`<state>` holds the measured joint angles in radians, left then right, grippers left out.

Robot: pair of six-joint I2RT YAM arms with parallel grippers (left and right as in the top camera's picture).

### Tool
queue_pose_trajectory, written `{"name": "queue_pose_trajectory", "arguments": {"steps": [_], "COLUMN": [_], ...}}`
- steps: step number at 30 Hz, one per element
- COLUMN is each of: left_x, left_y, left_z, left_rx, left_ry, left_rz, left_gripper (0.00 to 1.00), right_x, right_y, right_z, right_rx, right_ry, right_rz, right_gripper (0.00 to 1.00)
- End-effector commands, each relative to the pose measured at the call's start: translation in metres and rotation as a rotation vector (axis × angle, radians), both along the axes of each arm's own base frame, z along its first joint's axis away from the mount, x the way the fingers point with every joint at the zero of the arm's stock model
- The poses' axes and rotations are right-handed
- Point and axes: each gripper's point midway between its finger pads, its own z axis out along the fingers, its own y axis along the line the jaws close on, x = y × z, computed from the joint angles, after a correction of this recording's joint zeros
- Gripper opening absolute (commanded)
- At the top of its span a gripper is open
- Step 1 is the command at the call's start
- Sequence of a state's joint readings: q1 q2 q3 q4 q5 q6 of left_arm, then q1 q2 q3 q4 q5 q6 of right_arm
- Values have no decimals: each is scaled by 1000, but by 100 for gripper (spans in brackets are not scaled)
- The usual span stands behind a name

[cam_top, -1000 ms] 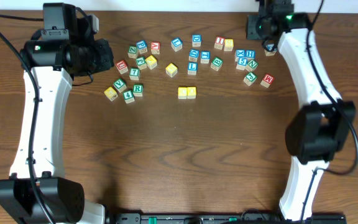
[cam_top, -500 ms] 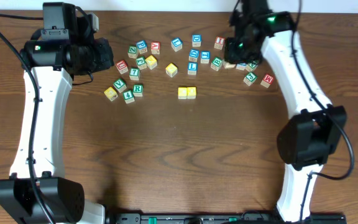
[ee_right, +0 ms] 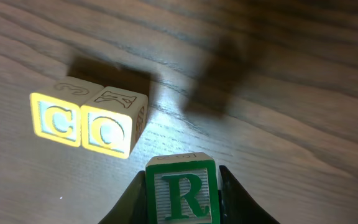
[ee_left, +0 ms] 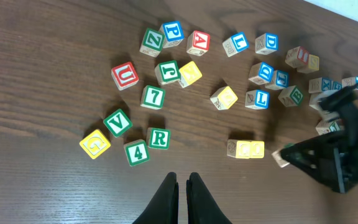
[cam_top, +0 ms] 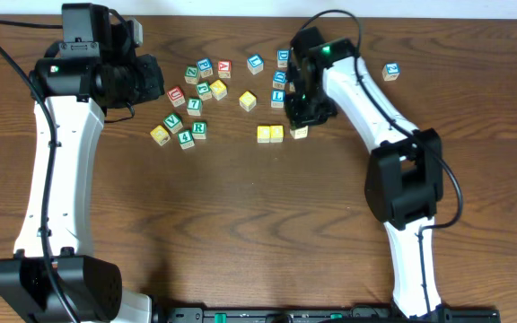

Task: Spell out CORL
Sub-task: 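Carry the green R block left toward the C and O blocks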

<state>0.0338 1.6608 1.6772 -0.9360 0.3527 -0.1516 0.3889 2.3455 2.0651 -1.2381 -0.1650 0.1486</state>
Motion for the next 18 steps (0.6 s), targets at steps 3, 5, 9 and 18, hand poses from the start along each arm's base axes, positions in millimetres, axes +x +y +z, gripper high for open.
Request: {"name": "queue_pose_trajectory", "arguments": {"steps": [3, 5, 9, 18], "left_x": [0, 0, 0, 0], "left_y": [1, 1, 1, 1], "left_z": [10, 10, 10, 10], "left_rx": [19, 19, 19, 19], "left_ry": [-32, -34, -34, -34], "left_rz": [-12, -12, -12, -12], "left_gripper": [8, 8, 8, 8], "right_x": [-1, 2, 10, 10], "right_y": [8, 8, 1, 13], "right_z": [-7, -7, -9, -9], "right_rx": [2, -7, -68, -72], "right_ry": [3, -10, -52, -77], "right_rz": [1, -3, -51, -38], "right_gripper": [22, 23, 23, 24]}}
